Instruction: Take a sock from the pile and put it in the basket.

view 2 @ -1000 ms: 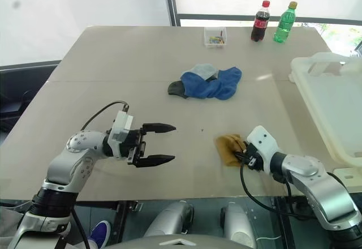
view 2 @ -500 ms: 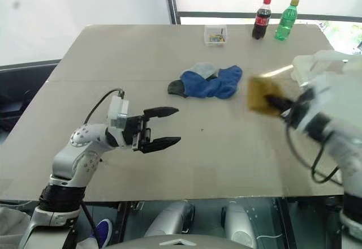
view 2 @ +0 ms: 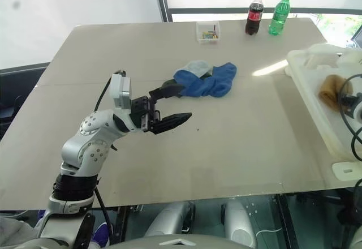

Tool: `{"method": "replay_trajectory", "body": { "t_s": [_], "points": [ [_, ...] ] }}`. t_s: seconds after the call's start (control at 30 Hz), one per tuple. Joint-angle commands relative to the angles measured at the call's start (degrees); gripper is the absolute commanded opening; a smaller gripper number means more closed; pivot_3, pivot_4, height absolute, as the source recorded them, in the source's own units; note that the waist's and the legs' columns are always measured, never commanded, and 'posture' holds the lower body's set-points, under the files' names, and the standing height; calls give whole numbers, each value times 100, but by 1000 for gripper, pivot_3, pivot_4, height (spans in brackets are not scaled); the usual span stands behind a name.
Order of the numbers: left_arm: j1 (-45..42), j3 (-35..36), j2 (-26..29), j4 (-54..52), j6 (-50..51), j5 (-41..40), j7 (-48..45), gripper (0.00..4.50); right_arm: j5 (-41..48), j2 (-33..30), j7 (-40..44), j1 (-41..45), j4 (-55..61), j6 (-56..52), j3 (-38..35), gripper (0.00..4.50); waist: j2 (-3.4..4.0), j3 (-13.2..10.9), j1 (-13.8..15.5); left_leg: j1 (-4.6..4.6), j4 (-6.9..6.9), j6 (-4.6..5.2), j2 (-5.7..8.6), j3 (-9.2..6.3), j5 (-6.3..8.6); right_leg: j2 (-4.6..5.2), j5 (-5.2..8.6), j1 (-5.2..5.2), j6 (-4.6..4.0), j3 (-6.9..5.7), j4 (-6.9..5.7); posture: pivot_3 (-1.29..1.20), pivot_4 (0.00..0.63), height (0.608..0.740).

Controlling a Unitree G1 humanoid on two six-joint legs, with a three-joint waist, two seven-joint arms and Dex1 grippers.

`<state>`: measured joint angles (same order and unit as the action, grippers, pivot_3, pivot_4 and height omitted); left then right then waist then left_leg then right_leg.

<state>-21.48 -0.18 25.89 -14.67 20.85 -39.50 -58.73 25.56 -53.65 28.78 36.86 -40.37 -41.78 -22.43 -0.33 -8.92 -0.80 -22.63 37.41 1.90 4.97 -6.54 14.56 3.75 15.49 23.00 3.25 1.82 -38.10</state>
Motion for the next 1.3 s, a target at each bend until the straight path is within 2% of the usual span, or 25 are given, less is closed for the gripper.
{"method": "replay_trajectory", "body": {
  "t_s": [0.03,0.17,0.33,0.47,0.57,0.67,0.77,0.9,0.97,1.03,1.07,1.1,1.13,1.3],
  "points": [
    [99,34,19,-203,-31,-1,25,4500,-457,-136,282,57,-609,408,302,1193,-1,1,10,1,2,0,-2,-1,0,-3,-1,-3,1,-1,2,0,150,740],
    [136,50,-3,-111,-20,73,175,4500,-477,-246,338,130,-409,216,206,3020,-3,1,10,5,7,2,-3,-6,1,-3,-2,-13,3,3,6,0,150,740],
    [217,65,40,-84,484,-43,557,4500,93,-409,580,-329,568,-371,-579,3020,-1,1,16,3,4,2,-6,-9,2,-4,-2,-12,2,12,7,0,150,740],
    [187,92,129,33,827,94,864,4500,505,-268,383,-910,1703,-306,-1538,3020,2,1,28,-12,5,4,-4,-8,3,-2,-2,4,3,15,4,0,150,740],
    [149,-12,103,168,393,735,1174,4500,955,14,226,-1099,2407,-369,-2198,3020,3,2,24,-9,4,4,-4,-5,3,-3,-3,5,4,19,2,0,150,740],
    [211,78,-69,310,-112,972,1246,4500,1279,396,134,-1455,3432,-498,-2394,3020,2,2,17,-6,4,5,-6,-2,3,-5,-3,5,4,24,-1,0,150,740],
    [344,165,-55,368,-653,1231,1178,4500,1290,813,232,-2062,4849,-208,-1908,3020,4,3,14,-6,3,5,-7,-1,3,-5,-3,6,4,28,-2,0,150,740],
    [623,363,213,272,-506,1050,1015,4500,753,1173,677,-3077,6500,594,-462,3020,7,4,2,-14,0,4,-10,7,3,-8,-3,27,4,43,-10,0,150,740],
    [886,488,359,241,-554,1026,906,4500,250,1221,981,-3433,6734,1206,397,3020,7,5,10,-13,1,4,-11,7,3,-8,-3,28,5,43,-14,0,150,740],
    [1266,650,552,109,-511,945,769,4500,-232,1160,1320,-3820,6537,1808,983,3533,6,5,15,-11,2,4,-9,7,3,-6,-3,27,5,42,-14,0,150,740],
    [1458,745,648,40,-526,925,705,4500,-352,1113,1492,-4011,6409,2036,1090,3801,4,5,25,-10,2,4,-7,7,3,-5,-3,27,5,41,-13,0,150,740],
    [1625,844,743,-10,-530,887,646,4500,-466,1061,1619,-4170,6293,2263,1129,4281,4,4,46,-12,2,4,-7,5,4,-4,-3,27,5,39,-11,0,150,740],
    [1792,961,859,-36,-537,855,575,4500,-538,1022,1722,-4315,6210,2470,1093,4469,4,4,70,-13,2,3,-6,5,4,-2,-3,27,5,38,-9,0,150,740],
    [2339,1453,1199,-29,-611,825,413,4500,-597,1034,1825,-4728,6038,2985,707,4469,5,4,113,-7,1,2,-9,4,4,-3,-5,24,4,37,-8,0,150,740]
  ]
}}
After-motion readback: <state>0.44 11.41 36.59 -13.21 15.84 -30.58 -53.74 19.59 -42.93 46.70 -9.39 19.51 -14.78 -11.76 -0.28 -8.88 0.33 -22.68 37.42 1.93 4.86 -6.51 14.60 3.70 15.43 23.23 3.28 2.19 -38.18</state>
